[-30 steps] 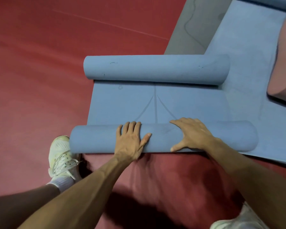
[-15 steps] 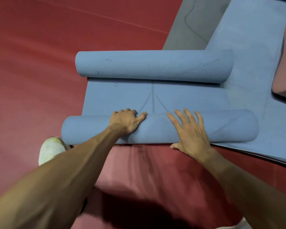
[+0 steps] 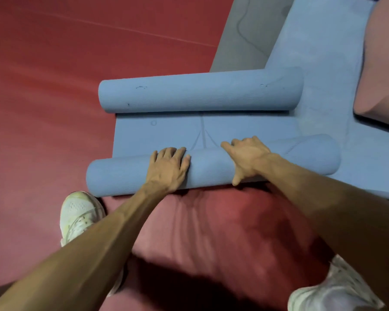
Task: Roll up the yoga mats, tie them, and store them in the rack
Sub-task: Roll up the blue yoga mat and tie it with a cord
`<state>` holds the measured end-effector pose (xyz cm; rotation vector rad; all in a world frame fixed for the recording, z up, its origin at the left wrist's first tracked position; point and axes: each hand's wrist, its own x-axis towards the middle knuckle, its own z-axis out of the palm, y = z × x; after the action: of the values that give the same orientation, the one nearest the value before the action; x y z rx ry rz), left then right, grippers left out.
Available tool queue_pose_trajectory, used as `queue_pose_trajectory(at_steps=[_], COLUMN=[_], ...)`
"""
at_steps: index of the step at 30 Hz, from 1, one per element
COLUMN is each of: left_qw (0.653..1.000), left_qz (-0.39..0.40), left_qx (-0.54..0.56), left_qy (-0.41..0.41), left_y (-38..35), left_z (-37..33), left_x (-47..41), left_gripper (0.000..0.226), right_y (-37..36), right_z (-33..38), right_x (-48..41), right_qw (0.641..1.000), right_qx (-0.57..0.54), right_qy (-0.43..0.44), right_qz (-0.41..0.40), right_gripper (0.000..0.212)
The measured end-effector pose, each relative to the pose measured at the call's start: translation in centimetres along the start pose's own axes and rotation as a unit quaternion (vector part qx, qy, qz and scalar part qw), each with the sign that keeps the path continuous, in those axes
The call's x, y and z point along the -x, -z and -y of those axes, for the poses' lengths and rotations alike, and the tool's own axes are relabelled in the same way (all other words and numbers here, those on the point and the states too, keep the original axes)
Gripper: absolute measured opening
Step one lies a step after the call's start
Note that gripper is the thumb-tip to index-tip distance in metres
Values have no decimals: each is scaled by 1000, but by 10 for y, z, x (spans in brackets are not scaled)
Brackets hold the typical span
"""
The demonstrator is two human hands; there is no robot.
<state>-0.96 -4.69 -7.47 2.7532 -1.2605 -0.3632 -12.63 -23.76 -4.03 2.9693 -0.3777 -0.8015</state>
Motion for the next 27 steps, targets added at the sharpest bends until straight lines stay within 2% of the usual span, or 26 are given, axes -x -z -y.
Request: queue_pose_trajectory(at_steps=[6,9,11,17,20,24,27], left_qw=[997,998,998,997,996,995,991], left_qz=[66,63,49,40,53,77,128], left_qx=[0,-10,-28,-71,-72,-49,-24], left_qy=[33,2,-9,-4,4,26,41], left_y=[-8,-12,-17,-22,-19,-11,-2], left_z=[-12,-14,-14,-16,-18,-19,-18], left_x=[34,42,47,41,31,10,-11], left_gripper=[62,84,90,86,80,60,61], right_y=[15,9,0,-19,-28,-42,-55], right_z=[6,7,9,5,3,11,18], right_x=[4,8,10,15,23,35,47], right_qw=[987,978,979,976,978,993,996], right_qx=[-56,-78,-85,-158,-187,-120,-28], right_qy=[35,41,35,19,12,-3,-13], right_qz=[149,187,184,147,87,-23,-87], right_gripper=[98,99,104,106,111,118,127])
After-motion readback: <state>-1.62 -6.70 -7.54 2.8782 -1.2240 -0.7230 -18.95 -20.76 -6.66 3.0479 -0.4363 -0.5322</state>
